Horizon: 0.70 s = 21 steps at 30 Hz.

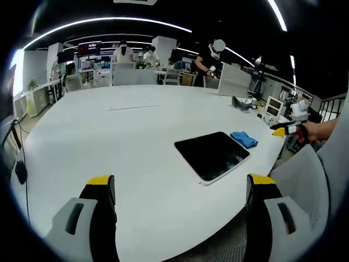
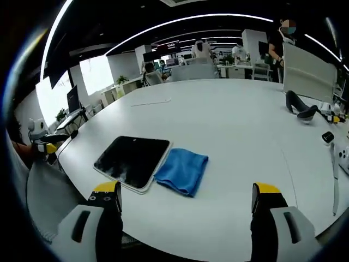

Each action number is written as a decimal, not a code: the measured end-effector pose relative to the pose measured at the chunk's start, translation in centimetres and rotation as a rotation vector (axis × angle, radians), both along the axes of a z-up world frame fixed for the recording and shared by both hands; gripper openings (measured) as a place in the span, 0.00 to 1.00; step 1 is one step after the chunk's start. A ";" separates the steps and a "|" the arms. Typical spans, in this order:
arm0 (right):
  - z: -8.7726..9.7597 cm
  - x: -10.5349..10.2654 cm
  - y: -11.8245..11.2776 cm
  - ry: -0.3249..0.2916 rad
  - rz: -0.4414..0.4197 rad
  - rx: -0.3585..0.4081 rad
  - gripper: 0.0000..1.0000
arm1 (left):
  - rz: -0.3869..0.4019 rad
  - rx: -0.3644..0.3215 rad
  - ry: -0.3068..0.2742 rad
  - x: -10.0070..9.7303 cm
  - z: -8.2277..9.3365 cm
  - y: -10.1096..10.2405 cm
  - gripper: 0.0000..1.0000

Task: Wipe the mirror surface with the cleaning cloth until all visible marks leave the cleaned area.

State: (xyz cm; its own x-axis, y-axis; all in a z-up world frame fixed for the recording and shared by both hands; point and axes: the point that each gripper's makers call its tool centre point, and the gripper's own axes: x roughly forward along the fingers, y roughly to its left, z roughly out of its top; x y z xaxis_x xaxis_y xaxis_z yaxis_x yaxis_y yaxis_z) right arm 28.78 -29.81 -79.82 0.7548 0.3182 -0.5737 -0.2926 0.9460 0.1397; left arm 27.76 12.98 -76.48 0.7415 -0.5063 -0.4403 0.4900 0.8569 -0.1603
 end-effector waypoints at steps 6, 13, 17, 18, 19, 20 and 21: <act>-0.3 -0.3 0.2 0.000 0.002 -0.009 0.98 | -0.011 0.011 -0.004 0.2 -0.7 -0.4 0.99; -0.7 -0.5 0.7 0.004 0.009 -0.003 0.98 | -0.036 0.048 -0.014 0.1 -1.0 -0.7 0.99; -1.0 -0.1 0.6 0.018 -0.002 -0.002 0.98 | -0.033 0.052 -0.007 0.2 -1.3 -0.5 0.99; -1.1 0.0 0.6 0.022 -0.005 0.005 0.98 | -0.032 0.052 -0.009 0.2 -1.2 -0.5 0.99; -1.0 0.1 0.6 0.019 -0.004 0.007 0.98 | -0.032 0.053 -0.018 0.2 -1.1 -0.5 0.99; -0.8 0.3 0.7 0.005 -0.001 0.005 0.98 | -0.032 0.054 -0.019 0.2 -1.2 -0.5 0.99; -0.3 0.6 0.9 -0.023 0.006 0.004 0.98 | -0.032 0.057 -0.016 0.2 -1.3 -0.5 0.99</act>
